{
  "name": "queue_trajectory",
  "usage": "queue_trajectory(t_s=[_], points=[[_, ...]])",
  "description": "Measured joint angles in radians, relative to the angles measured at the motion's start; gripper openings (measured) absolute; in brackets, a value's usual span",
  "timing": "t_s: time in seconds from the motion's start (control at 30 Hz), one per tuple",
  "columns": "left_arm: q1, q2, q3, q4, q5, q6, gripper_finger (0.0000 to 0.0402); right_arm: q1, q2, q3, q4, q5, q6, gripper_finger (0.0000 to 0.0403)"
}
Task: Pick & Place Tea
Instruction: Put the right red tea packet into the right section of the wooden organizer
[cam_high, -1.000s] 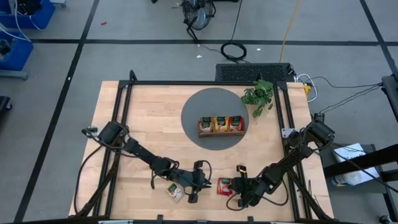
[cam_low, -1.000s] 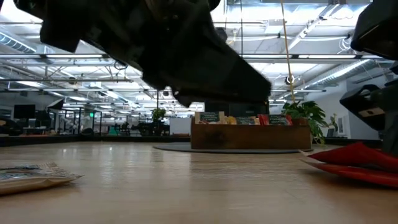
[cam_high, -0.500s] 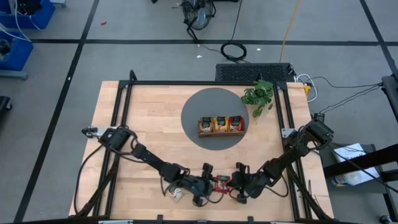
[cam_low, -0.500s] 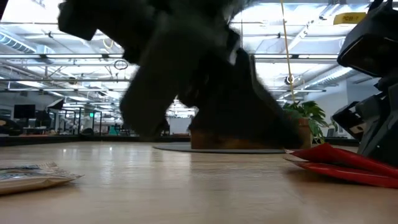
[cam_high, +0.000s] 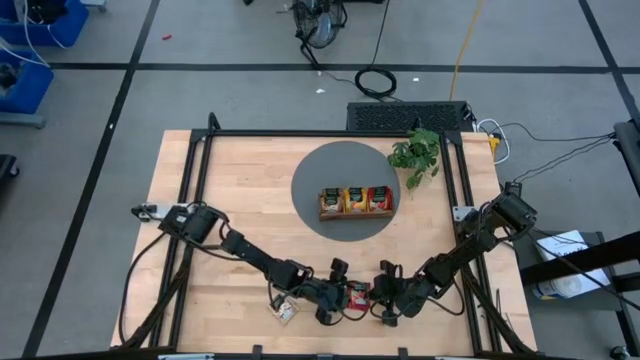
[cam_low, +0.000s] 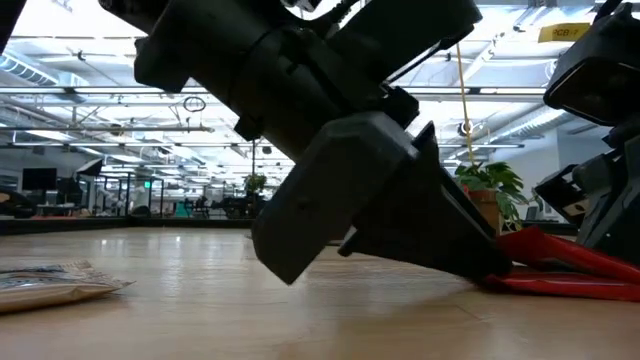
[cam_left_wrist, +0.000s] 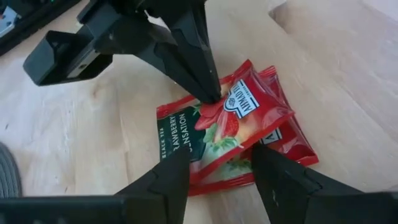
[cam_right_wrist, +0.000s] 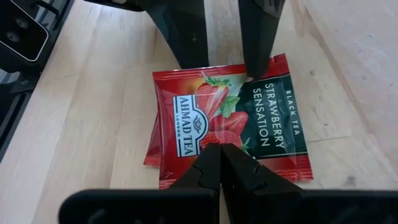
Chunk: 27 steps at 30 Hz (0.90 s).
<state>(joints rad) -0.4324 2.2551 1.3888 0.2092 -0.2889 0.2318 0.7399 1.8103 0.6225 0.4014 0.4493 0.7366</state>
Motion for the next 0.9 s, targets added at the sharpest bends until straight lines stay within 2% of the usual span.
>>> queue_trajectory(t_s=[0.27, 0.4, 0.53, 0.6, 0.73, 0.9], points=[[0.004, 0.001, 0.0, 0.027, 0.0, 0.049, 0.0123, 0.0, 0.001, 0.0, 0.03, 0.0, -0.021, 0.0], [0.009, 0.001, 0.0, 0.041, 0.0, 0.063, 0.0081, 0.0, 0.0, 0.0, 0.056, 0.004, -0.045, 0.0], [0.008, 0.001, 0.0, 0.05, 0.0, 0.099, 0.0021, 0.0, 0.001, 0.0, 0.074, 0.026, -0.077, 0.0], [0.008, 0.002, 0.0, 0.051, -0.003, 0.109, 0.0008, 0.0, 0.001, -0.001, 0.091, 0.023, -0.105, 0.0], [-0.008, -0.001, -0.001, 0.054, -0.077, 0.174, 0.0005, 0.002, 0.003, -0.002, 0.148, 0.021, -0.178, 0.0], [-0.055, -0.032, -0.001, 0.027, -0.226, 0.297, 0.0006, 0.004, -0.04, -0.003, 0.174, 0.021, -0.251, 0.0]])
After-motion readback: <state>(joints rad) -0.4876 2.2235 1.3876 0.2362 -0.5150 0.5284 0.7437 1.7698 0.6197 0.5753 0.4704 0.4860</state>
